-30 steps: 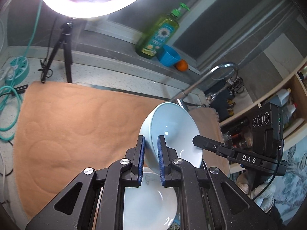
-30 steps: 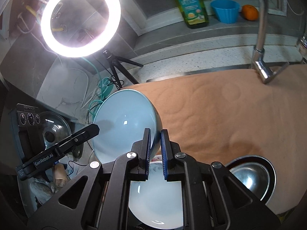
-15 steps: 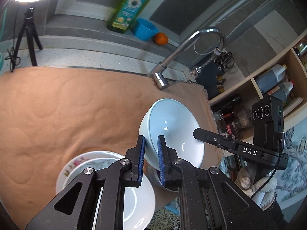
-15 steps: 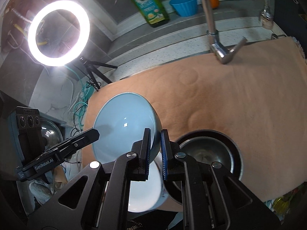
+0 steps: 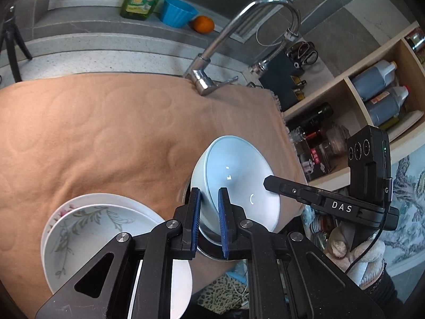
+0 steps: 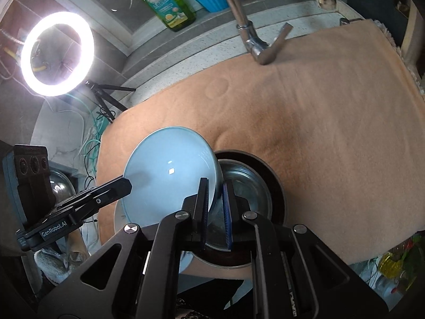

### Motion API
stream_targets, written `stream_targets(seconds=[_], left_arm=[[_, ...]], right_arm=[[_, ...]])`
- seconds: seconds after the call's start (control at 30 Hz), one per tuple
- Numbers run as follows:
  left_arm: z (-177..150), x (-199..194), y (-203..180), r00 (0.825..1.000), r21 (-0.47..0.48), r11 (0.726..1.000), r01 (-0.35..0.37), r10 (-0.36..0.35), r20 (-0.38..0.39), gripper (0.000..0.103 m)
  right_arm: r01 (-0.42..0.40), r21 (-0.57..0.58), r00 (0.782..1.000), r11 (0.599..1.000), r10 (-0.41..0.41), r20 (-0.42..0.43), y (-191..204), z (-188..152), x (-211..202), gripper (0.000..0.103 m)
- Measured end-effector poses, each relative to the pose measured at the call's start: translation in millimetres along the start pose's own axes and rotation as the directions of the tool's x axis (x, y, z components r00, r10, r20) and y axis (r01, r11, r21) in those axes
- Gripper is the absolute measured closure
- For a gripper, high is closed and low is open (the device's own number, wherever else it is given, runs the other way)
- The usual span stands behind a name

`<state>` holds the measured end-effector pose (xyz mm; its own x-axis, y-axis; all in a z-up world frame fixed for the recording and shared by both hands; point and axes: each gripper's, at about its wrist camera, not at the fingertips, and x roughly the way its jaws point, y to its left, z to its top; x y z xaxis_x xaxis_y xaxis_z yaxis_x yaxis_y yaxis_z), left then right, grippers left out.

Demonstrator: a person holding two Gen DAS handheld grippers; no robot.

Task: Organize plates and bowls
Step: 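Carry the pale blue bowl with the right gripper into the nested steel bowls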

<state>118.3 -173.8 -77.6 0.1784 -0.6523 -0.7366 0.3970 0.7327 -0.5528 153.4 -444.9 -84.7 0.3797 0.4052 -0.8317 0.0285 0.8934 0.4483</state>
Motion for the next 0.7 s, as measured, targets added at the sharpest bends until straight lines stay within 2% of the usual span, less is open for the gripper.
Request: stream_targets(seconds=[0.4,0.7], left_arm=[[-11,26,-12,0.997,0.039,0.999,-0.022,0.025,-0.074,0.092],[-18,40,-11,0.992,0.050,0.997,-0.054,0.059,-0.109,0.092]], right_arm=[[0.035,0.025,0.999,0.999,-0.035,-0.024,-25,-15,6,0.093],[0.063,0.002,0.998,0.998,-0.063,-0.026,-26,-18,11,0.093]])
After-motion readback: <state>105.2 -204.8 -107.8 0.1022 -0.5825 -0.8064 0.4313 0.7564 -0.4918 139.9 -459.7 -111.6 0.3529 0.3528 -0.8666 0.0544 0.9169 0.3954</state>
